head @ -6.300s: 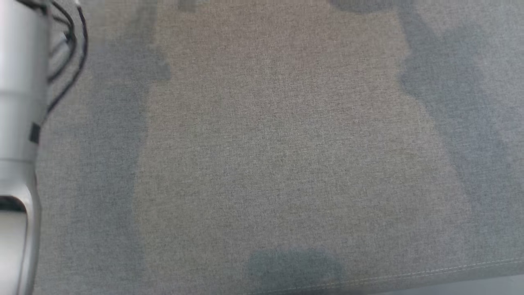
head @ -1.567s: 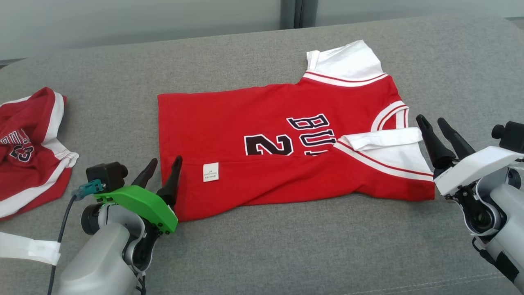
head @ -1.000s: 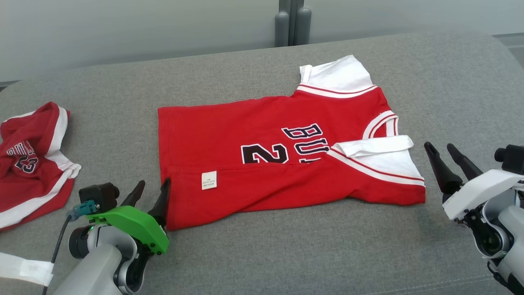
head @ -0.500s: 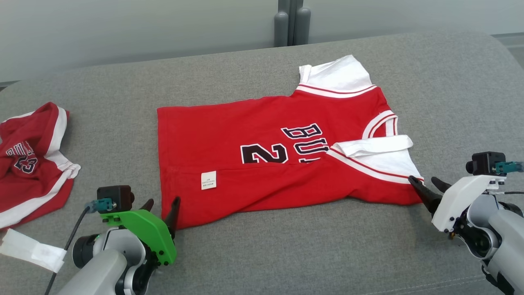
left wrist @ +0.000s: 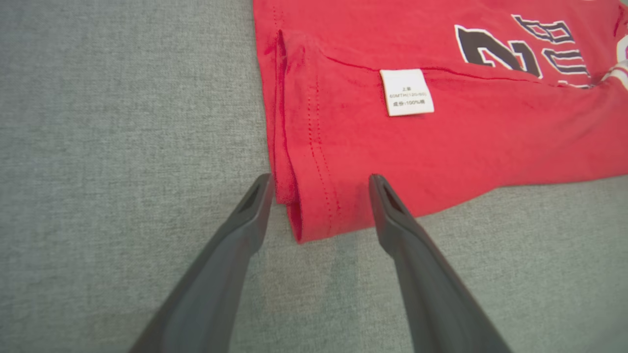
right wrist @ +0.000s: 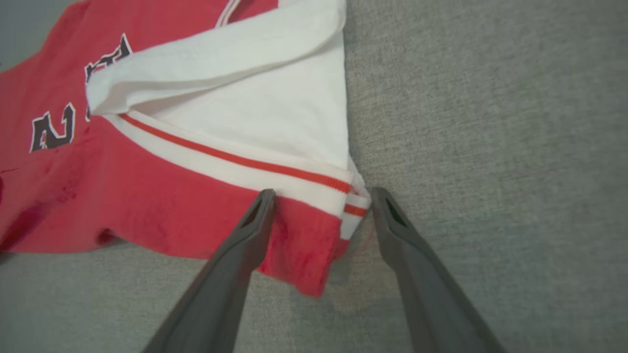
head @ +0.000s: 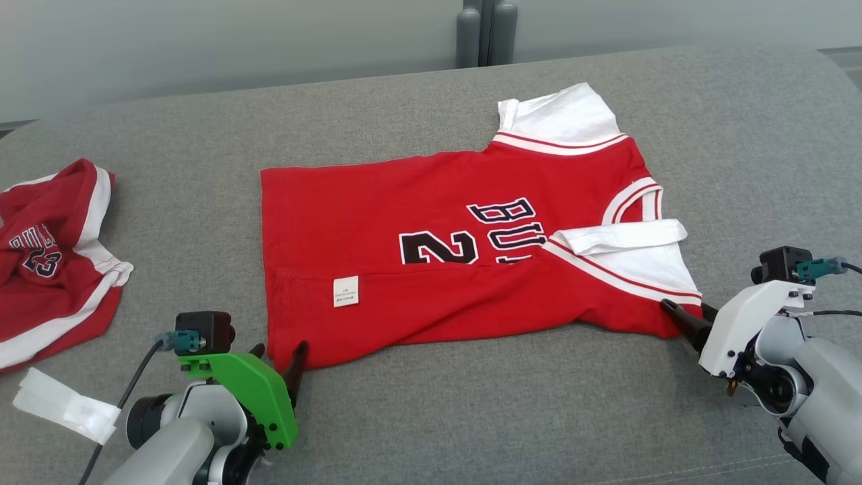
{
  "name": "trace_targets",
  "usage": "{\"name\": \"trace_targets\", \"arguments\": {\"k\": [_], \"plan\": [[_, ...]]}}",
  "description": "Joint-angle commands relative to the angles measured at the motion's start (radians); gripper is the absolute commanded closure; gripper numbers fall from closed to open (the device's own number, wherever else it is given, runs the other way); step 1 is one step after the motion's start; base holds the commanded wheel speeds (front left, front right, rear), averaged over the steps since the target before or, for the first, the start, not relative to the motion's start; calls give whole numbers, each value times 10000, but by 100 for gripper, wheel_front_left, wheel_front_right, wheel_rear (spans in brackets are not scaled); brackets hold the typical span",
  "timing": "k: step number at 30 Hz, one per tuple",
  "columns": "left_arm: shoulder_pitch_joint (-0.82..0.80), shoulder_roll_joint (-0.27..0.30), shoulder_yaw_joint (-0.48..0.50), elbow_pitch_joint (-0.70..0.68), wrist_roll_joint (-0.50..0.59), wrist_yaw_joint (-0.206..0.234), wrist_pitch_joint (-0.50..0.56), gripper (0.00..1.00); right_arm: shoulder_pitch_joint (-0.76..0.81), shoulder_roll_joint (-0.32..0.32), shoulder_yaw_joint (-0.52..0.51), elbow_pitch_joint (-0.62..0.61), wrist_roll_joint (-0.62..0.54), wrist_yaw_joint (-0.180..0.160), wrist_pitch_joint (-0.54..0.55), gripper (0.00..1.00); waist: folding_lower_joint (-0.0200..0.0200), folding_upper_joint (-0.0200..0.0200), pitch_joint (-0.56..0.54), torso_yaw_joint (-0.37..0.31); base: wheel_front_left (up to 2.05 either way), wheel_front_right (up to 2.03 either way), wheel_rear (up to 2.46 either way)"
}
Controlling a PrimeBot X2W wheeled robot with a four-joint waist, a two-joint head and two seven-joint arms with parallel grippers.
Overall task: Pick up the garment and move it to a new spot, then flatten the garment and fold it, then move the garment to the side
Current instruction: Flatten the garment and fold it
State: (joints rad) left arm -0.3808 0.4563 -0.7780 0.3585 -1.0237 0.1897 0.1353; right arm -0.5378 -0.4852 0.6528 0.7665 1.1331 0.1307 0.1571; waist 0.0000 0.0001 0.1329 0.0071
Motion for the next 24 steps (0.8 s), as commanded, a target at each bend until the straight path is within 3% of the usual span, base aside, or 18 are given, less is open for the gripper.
{"name": "trace_targets", "arguments": {"k": [1, 5, 15, 16, 17, 18, 19, 20, 21, 24], "plan": [[-127, 62, -33, 72, 43, 110, 42, 0, 18, 40, -14, -60, 78, 1, 118, 0, 0, -1, 40, 0, 0, 0, 0], [-282, 12, -203, 474, 184, 290, 319, 0, 62, 92, -16, -212, 51, 2, 224, 0, 0, -1, 115, -11, 0, 0, 0], [-619, -354, -364, 1397, 117, -111, 432, 0, 103, 166, -32, -471, -92, 2, 274, 0, 0, -1, 198, -99, 0, 0, 0], [-642, -390, -370, 1491, 97, -170, 419, 9, 142, 173, -23, -505, -85, 1, 307, 0, 0, -1, 195, -108, 0, 0, 0], [-672, -423, -383, 1556, 79, -215, 409, 41, 172, 166, -19, -535, -86, 1, 336, 7, 0, -1, 201, -115, 0, 0, 0], [-693, -449, -393, 1609, 68, -270, 393, 63, 193, 158, -21, -573, -83, 1, 347, 32, 0, -1, 205, -120, 0, 0, 0], [-711, -475, -406, 1647, 66, -308, 373, 89, 216, 150, -20, -634, -74, 2, 354, 40, 0, -1, 209, -125, 0, 0, 0], [-721, -496, -406, 1697, 64, -347, 343, 100, 242, 140, -17, -687, -59, 2, 360, 80, 0, -1, 211, -127, 0, 0, 0], [-732, -515, -411, 1748, 58, -398, 352, 100, 264, 120, -25, -724, -41, 1, 359, 100, 0, -1, 209, -126, 0, 0, 0], [-789, -501, -388, 1855, 34, -488, 255, 100, 288, 57, -58, -826, -12, -1, 353, 100, 0, -1, 192, -118, 0, 0, 0]]}}
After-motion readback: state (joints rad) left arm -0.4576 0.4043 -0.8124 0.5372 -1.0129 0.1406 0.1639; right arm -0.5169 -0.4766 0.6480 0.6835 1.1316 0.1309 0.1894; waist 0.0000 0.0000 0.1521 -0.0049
